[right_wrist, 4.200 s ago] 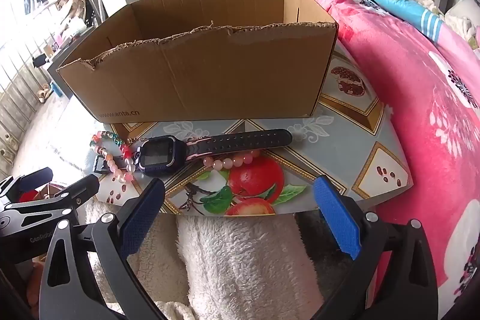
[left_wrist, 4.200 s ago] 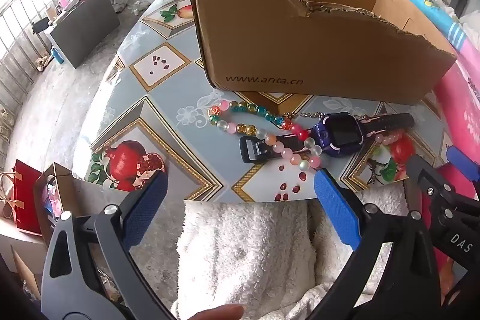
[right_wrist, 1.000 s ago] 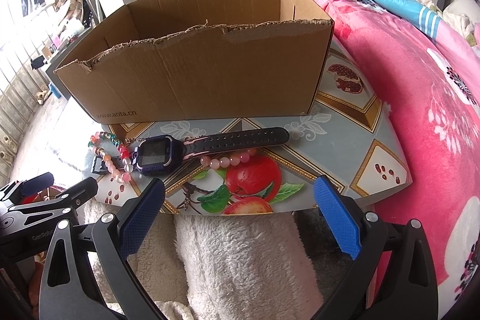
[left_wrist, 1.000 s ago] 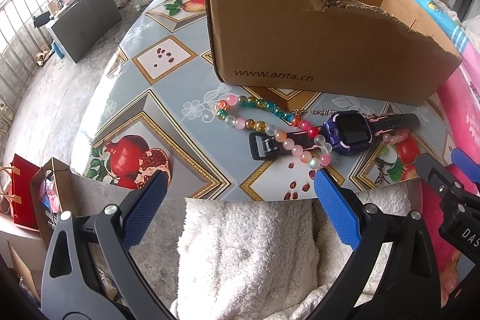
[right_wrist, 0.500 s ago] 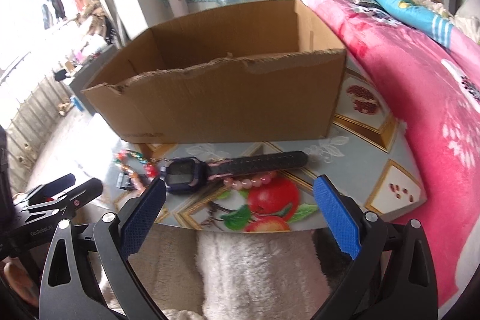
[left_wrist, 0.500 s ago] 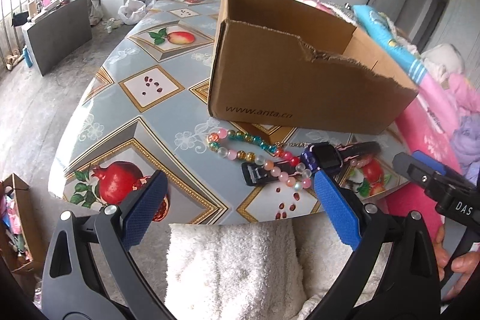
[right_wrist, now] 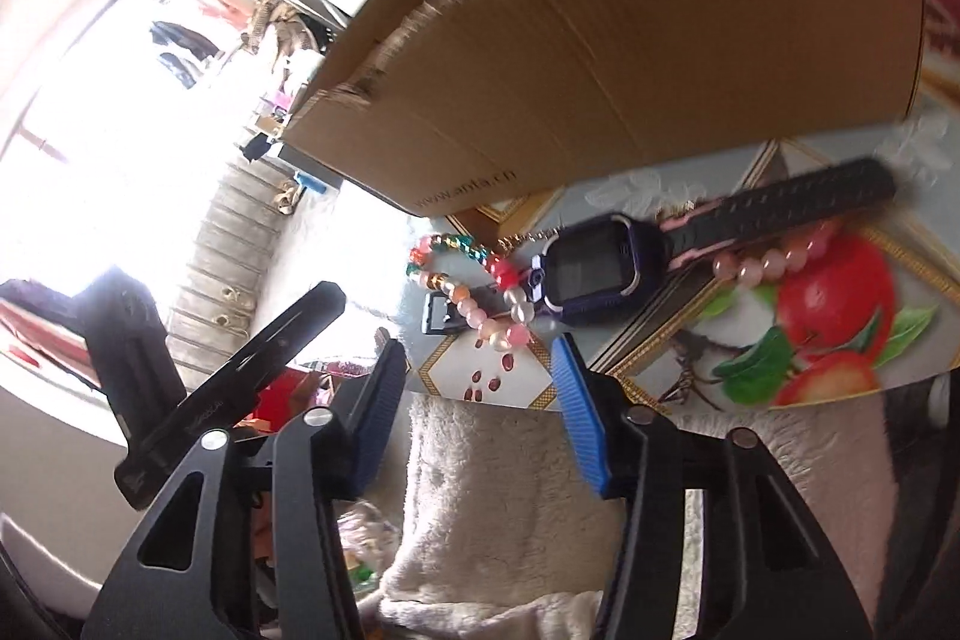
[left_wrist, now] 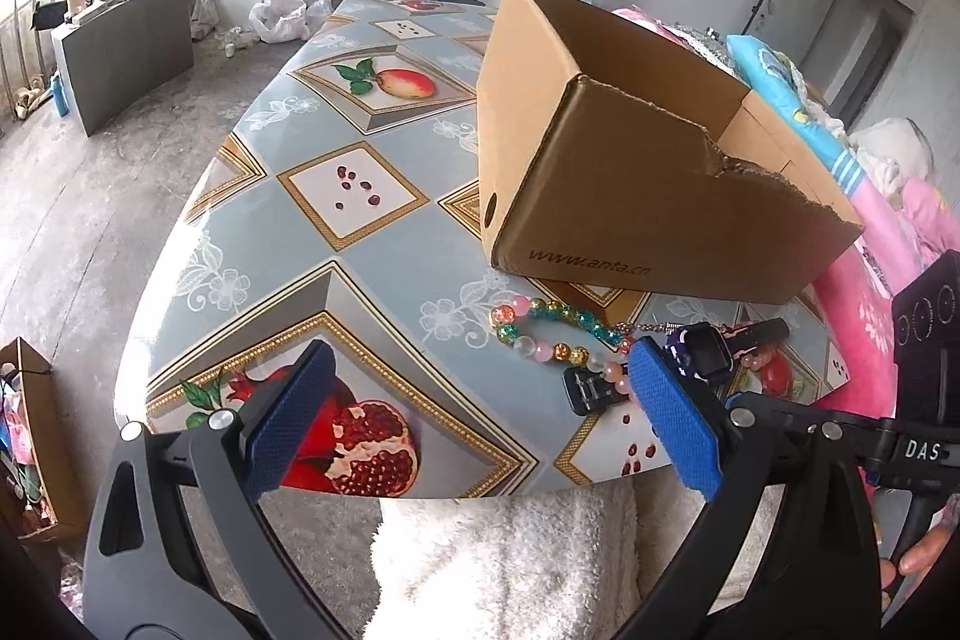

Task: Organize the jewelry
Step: 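Move the left gripper to the multicolour bead bracelet and grasp it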

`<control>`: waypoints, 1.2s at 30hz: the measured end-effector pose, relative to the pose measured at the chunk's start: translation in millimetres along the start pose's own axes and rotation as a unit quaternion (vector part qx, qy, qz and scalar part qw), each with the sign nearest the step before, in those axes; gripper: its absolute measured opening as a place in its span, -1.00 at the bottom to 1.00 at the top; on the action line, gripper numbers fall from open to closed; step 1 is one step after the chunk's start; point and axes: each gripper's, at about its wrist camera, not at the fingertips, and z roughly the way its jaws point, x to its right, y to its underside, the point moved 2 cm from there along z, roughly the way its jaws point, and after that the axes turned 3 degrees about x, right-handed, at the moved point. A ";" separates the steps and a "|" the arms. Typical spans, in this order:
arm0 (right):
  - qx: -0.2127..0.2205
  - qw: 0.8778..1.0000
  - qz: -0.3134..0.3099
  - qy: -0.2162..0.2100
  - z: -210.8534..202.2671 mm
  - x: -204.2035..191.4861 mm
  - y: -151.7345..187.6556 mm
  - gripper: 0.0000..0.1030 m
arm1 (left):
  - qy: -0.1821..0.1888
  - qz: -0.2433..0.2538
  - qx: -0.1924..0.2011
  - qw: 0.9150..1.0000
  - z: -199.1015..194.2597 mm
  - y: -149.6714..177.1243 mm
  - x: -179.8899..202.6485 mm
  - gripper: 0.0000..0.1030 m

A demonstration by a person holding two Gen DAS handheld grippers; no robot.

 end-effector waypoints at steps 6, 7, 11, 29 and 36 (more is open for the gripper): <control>-0.012 0.998 0.059 0.002 15.3 9.5 -1.2 -0.23 | 0.009 0.025 0.010 1.000 5.6 -7.6 0.6 0.83; -0.011 0.998 0.066 0.003 17.2 9.5 -1.4 -0.26 | 0.012 0.030 0.011 0.999 7.6 -9.5 1.8 0.83; -0.007 0.997 0.074 0.014 21.2 4.6 -0.8 -0.27 | 0.021 0.047 -0.001 0.999 21.3 -18.1 5.6 0.43; -0.022 0.993 0.113 0.024 37.3 4.8 -6.7 -0.65 | -0.027 0.172 -0.070 0.982 67.4 -12.9 33.2 -0.58; -0.021 0.994 0.108 0.020 46.3 6.7 -15.3 -0.66 | -0.018 0.148 -0.080 0.986 64.1 -13.1 28.4 -0.59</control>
